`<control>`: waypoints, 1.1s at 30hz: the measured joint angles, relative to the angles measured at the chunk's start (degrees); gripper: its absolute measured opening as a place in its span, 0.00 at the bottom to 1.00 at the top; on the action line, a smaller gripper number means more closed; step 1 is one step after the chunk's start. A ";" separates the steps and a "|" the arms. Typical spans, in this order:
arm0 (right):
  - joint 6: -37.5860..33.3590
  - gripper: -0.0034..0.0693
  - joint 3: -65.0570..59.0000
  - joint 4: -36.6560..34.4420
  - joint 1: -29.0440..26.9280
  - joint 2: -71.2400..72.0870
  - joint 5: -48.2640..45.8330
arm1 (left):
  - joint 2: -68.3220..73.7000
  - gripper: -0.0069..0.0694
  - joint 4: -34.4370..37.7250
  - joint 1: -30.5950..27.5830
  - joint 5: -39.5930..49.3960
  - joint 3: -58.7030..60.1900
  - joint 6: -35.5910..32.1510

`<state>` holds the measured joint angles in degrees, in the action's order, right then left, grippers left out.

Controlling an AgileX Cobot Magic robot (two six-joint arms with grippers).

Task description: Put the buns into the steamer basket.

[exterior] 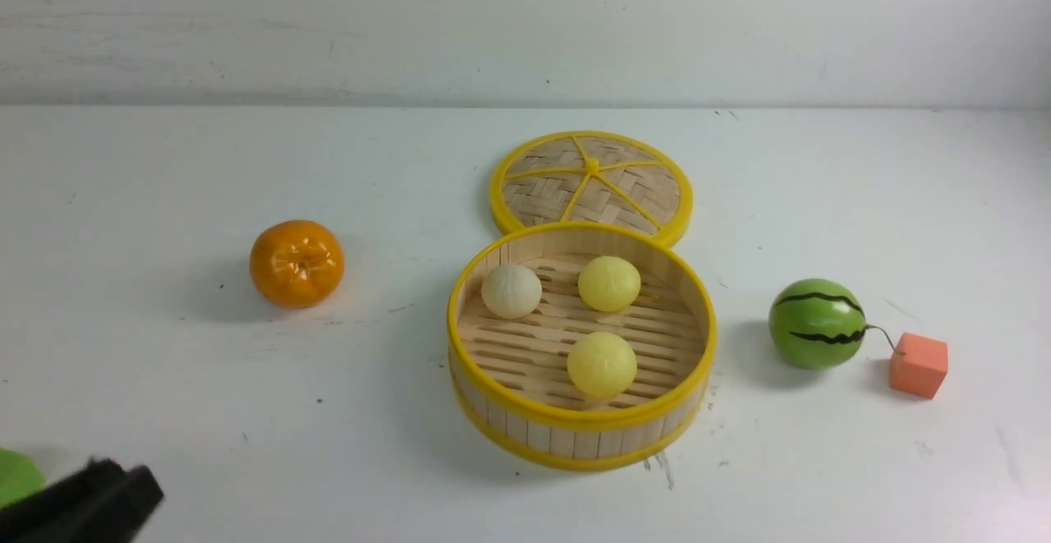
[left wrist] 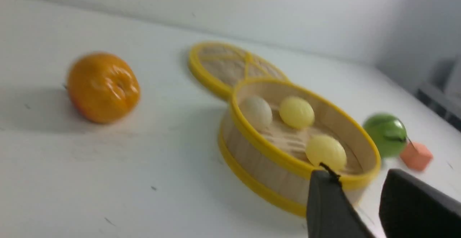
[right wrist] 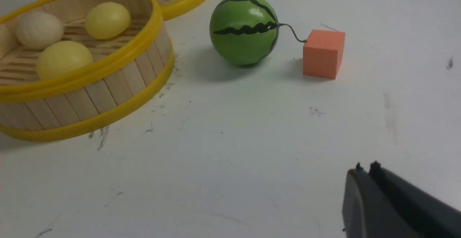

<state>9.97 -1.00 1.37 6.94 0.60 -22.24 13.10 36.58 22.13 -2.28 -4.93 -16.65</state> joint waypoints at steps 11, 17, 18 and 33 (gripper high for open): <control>0.00 0.09 0.00 0.00 0.00 0.00 0.00 | -13.44 0.38 -16.98 -16.89 0.24 6.32 18.39; 0.00 0.10 0.00 0.00 0.00 0.00 0.00 | -13.67 0.39 -36.58 -17.53 9.44 6.50 40.75; 0.00 0.10 0.00 0.00 0.00 0.00 0.00 | -13.67 0.39 -38.57 -17.53 12.21 6.50 43.71; 0.00 0.12 0.00 0.00 0.00 0.00 0.00 | -13.67 0.07 -37.43 -17.53 24.43 6.68 36.06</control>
<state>9.97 -1.00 1.37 6.94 0.60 -22.24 -0.57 -0.85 4.60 22.16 1.75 19.41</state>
